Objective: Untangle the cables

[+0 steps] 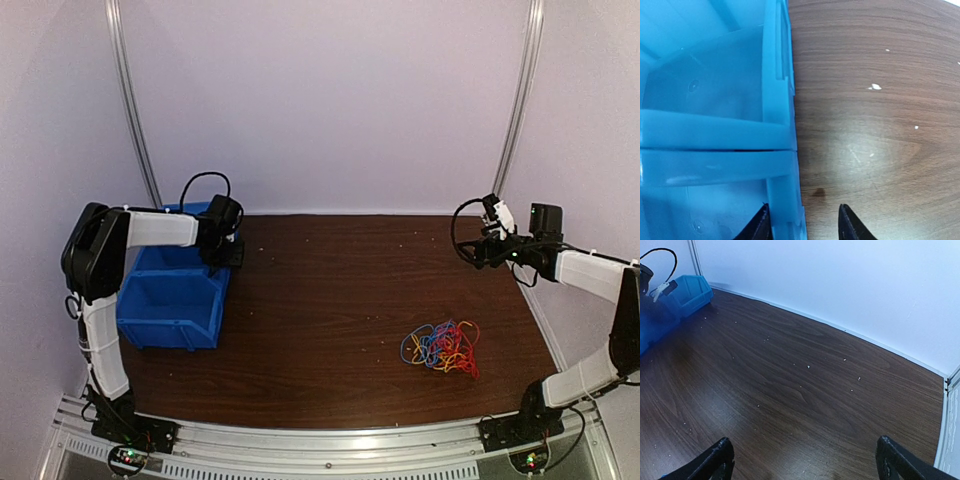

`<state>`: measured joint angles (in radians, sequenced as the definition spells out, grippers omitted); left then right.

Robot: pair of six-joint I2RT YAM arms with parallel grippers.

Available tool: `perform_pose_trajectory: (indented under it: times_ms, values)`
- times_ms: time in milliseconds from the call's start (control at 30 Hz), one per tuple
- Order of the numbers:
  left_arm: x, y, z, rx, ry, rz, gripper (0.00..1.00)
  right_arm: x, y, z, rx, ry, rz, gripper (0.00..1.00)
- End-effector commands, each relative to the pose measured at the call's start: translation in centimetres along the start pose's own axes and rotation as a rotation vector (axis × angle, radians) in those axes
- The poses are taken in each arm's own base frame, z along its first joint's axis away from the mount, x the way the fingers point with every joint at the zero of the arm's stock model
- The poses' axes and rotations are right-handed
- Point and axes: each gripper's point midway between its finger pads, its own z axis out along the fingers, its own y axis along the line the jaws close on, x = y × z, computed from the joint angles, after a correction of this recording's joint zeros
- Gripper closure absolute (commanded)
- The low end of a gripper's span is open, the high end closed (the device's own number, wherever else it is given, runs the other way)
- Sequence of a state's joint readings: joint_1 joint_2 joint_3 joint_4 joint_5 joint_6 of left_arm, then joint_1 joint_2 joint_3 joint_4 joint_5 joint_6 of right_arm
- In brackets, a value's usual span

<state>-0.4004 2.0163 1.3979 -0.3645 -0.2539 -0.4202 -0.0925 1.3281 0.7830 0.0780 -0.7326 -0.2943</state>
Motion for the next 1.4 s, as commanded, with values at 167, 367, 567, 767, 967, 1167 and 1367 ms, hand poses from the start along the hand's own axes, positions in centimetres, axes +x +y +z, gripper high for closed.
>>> perform_pose_trajectory:
  times_ms: [167,367,567,767,967,1167,1367]
  values:
    - [-0.8,-6.3,-0.4,0.19,-0.059,0.11,0.65,-0.7,-0.6,0.0,0.008,-0.012,-0.019,0.01]
    - [0.0,-10.0,-1.1,0.255,-0.08,0.178,0.69,-0.5,-0.6,0.1,0.003,-0.008,-0.016,0.01]
    - [0.7,-15.6,-2.1,0.315,-0.126,0.329,0.74,-0.1,-0.7,0.3,0.005,0.002,-0.008,0.01]
    - [1.8,-21.2,-2.3,0.432,-0.145,0.495,0.78,-0.1,-0.8,0.3,0.013,0.006,-0.01,0.02]
    - [3.2,-26.2,-4.3,0.571,-0.212,0.681,0.82,-0.1,-0.8,0.1,0.019,0.005,-0.016,0.02]
    - [2.3,-24.4,-3.3,0.425,-0.246,0.817,0.85,-0.1,-0.7,0.2,0.009,0.005,-0.01,0.02]
    - [0.0,-21.1,-1.9,0.316,-0.241,0.817,0.86,0.0,-0.7,0.3,0.004,0.006,-0.008,0.02]
